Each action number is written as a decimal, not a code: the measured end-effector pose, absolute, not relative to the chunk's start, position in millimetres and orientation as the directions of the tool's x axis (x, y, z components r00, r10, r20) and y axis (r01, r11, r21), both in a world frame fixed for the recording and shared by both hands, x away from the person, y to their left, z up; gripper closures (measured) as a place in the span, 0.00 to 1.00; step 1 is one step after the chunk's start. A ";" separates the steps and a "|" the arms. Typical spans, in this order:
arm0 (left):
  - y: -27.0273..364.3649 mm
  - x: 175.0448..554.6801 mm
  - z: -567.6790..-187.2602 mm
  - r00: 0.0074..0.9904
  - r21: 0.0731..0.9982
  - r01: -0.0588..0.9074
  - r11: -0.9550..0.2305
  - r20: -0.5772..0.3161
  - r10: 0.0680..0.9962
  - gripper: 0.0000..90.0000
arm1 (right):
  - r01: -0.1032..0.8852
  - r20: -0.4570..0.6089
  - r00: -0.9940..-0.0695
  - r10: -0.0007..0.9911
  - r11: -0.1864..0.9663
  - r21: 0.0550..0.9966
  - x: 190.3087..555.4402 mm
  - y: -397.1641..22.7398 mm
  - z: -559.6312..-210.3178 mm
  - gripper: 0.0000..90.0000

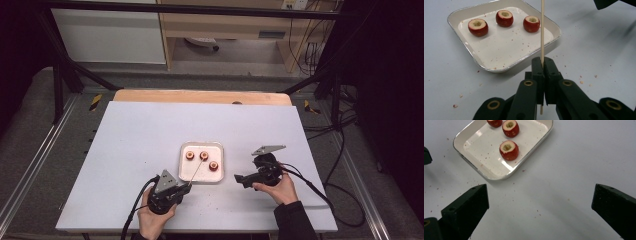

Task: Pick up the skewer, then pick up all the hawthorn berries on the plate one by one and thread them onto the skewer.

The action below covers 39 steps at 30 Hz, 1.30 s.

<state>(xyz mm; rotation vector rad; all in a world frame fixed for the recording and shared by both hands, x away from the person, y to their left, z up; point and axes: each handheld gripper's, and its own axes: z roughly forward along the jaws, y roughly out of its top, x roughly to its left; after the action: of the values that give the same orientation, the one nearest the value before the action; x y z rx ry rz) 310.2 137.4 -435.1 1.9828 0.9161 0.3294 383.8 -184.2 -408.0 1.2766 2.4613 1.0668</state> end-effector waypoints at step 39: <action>159.9 311.7 -442.8 0.687 0.817 0.481 -0.319 -0.125 0.716 0.98 | 0.806 0.190 -0.528 0.827 0.418 0.420 439.2 -73.2 -398.0 0.44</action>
<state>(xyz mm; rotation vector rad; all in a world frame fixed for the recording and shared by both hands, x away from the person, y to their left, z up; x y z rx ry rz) 311.7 159.9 -442.8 1.9834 0.9230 0.3241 439.2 -73.2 -398.0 1.5019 2.6059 0.7314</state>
